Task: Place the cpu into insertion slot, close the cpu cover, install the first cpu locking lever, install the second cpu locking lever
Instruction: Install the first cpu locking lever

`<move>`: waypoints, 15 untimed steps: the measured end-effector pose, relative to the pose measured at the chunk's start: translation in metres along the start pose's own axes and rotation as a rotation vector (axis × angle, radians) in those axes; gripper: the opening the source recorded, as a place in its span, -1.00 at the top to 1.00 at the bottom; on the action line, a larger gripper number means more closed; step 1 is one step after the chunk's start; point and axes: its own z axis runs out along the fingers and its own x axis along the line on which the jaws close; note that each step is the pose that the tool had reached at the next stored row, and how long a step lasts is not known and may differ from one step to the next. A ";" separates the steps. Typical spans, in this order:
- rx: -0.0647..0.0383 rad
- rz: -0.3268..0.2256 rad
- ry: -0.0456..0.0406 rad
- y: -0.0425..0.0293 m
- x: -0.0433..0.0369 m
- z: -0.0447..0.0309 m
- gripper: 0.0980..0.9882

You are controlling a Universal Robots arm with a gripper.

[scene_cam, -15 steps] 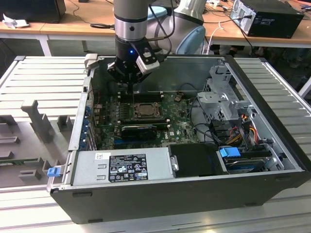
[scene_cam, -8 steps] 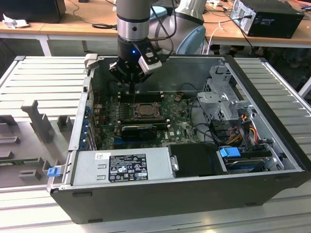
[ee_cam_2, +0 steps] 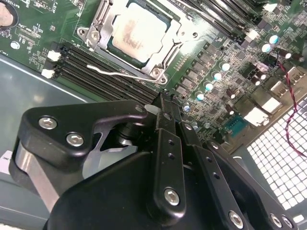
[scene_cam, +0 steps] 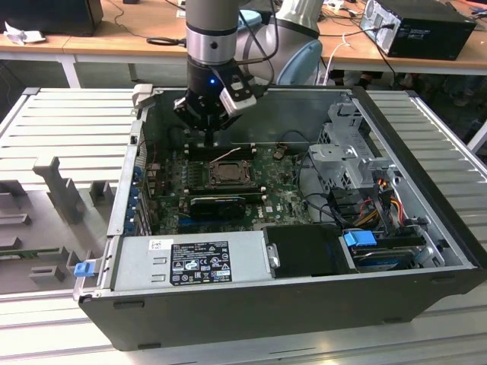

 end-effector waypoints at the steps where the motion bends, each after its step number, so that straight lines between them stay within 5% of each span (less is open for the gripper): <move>1: 0.000 0.000 0.0000 0.0000 -0.0007 0.0000 0.98; 15: 0.000 0.000 0.0000 -0.0003 -0.0076 0.0002 0.98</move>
